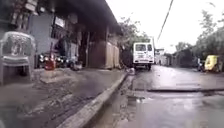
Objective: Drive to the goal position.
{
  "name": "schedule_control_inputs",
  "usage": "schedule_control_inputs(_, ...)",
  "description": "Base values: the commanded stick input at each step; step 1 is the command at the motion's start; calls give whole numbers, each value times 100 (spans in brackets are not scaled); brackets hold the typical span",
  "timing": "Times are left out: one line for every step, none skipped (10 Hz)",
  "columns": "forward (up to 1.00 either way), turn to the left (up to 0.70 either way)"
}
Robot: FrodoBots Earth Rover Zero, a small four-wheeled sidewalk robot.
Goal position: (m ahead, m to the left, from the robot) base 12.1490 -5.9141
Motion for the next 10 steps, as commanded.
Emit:
schedule_control_inputs(100,0)
schedule_control_inputs(100,0)
schedule_control_inputs(100,0)
schedule_control_inputs(100,0)
schedule_control_inputs(100,0)
schedule_control_inputs(100,0)
schedule_control_inputs(100,0)
schedule_control_inputs(100,-25)
schedule_control_inputs(100,-8)
schedule_control_inputs(100,-27)
